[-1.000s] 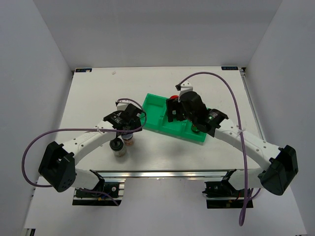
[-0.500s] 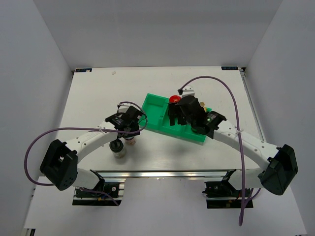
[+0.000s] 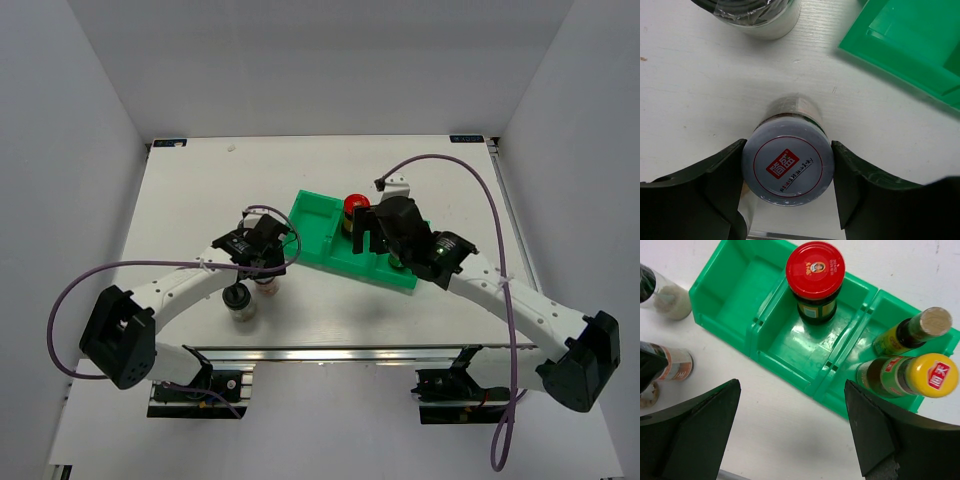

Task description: Organize the condiment bottles

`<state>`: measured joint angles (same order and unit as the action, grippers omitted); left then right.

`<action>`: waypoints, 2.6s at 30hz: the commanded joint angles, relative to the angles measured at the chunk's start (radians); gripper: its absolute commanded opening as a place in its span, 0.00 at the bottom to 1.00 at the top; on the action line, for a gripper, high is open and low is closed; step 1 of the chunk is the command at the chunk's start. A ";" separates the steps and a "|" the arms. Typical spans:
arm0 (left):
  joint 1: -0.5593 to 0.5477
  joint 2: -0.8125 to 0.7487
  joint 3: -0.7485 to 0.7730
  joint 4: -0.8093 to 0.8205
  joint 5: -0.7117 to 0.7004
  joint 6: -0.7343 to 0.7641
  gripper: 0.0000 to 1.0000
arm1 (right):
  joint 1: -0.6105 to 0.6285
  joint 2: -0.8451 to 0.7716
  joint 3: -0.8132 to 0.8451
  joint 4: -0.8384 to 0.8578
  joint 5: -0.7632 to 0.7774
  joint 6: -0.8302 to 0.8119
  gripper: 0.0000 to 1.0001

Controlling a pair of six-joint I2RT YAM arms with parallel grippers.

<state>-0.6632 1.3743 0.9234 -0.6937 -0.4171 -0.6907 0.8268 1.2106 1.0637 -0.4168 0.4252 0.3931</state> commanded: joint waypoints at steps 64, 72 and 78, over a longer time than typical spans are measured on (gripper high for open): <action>-0.245 0.559 0.652 0.296 0.035 0.281 0.43 | -0.446 -0.370 -0.088 -0.223 0.250 0.151 0.89; -0.243 0.589 0.712 0.229 0.047 0.275 0.68 | -0.446 -0.375 -0.091 -0.221 0.244 0.145 0.89; -0.245 0.537 0.695 0.221 0.075 0.287 0.87 | -0.445 -0.388 -0.091 -0.220 0.239 0.145 0.89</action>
<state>-0.9054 1.9877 1.5871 -0.4877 -0.3542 -0.4076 0.3862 0.8440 0.9699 -0.6750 0.6544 0.5426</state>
